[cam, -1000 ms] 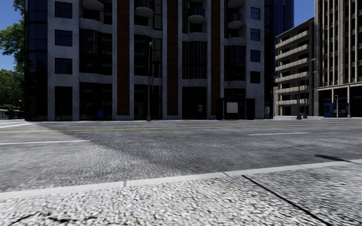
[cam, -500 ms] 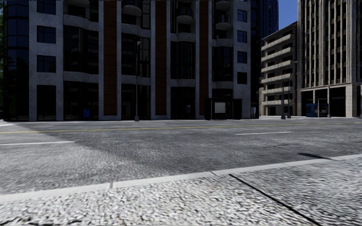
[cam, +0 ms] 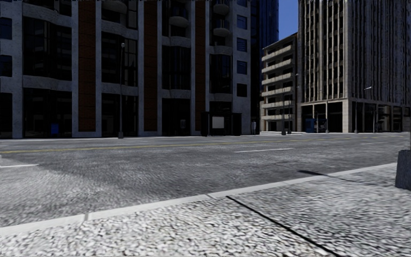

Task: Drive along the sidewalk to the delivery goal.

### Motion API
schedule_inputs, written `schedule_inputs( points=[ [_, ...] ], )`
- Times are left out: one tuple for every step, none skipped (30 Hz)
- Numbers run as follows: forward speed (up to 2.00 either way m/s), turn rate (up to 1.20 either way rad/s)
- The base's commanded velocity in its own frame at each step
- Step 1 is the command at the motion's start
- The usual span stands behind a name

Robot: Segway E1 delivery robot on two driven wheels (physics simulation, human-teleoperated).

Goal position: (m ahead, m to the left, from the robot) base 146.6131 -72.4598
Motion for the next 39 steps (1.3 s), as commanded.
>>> schedule_inputs(
  points=[
    [0.00,-0.58],
    [0.00,-0.59],
    [0.00,-0.61],
    [0.00,-0.63],
    [0.05,-0.65],
    [0.05,-0.65],
    [0.18,-0.66],
    [0.35,-0.67],
    [0.44,-0.68],
    [0.49,-0.70],
    [0.51,-0.70],
    [0.61,-0.71],
    [0.65,-0.71],
    [0.65,-0.71],
    [0.67,-0.71],
    [0.67,-0.71],
    [0.67,-0.71],
    [0.67,-0.71],
    [0.67,-0.71],
    [0.67,-0.71],
    [0.67,-0.71],
    [0.67,-0.71],
    [0.67,-0.71],
    [0.67,-0.72],
    [0.67,-0.72],
    [0.67,-0.72],
    [0.67,-0.73],
    [0.67,-0.73],
    [0.67,-0.73],
    [0.67,-0.73],
    [0.67,-0.73],
    [0.67,-0.74],
    [0.67,-0.74],
    [0.67,-0.74],
    [0.67,-0.74],
    [0.68,-0.74],
    [0.68,-0.74],
    [0.69,-0.74],
    [0.70,-0.74]
  ],
)
